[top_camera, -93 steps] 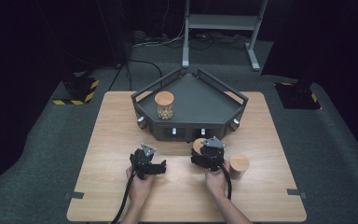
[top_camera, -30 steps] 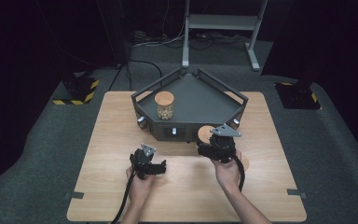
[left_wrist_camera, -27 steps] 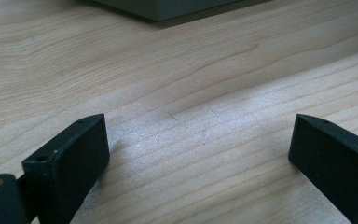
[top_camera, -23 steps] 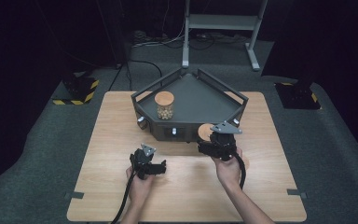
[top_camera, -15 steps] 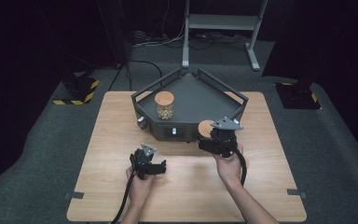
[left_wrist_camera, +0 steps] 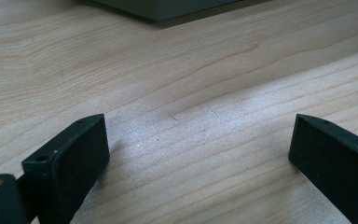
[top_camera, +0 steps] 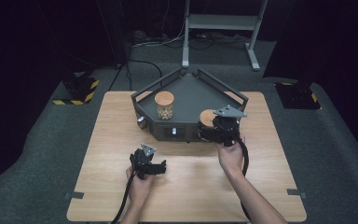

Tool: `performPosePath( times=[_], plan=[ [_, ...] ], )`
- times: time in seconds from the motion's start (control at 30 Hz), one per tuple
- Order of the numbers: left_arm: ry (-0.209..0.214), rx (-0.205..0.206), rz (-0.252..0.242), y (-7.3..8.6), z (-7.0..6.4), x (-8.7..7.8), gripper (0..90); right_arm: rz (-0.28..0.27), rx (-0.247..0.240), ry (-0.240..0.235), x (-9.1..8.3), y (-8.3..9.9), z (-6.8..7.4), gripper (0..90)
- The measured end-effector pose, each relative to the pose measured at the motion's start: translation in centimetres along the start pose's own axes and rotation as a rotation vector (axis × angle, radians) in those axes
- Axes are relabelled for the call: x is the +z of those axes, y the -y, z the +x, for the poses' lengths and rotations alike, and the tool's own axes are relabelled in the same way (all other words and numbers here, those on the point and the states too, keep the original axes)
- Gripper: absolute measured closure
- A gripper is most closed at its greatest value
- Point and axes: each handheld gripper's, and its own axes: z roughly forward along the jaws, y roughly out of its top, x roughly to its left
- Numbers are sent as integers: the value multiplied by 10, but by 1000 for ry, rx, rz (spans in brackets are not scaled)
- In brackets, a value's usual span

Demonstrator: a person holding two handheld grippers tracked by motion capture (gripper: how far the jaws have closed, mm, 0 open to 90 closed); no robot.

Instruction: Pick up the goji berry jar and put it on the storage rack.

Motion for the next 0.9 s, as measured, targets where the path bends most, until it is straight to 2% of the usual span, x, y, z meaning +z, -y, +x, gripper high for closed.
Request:
performPosePath(
  times=[0.17,0.37,0.6,0.9],
  plan=[
    [0,0,1,0,0,0,50,2,15,-6,5,-6,-2,256],
    [0,0,0,0,0,0,50,3,14,2,9,-13,-3,256],
    [1,-1,0,0,0,0,49,12,-5,-10,14,-22,-3,256],
    [1,2,1,0,0,0,49,6,3,-13,18,-30,-2,256]
  ],
)
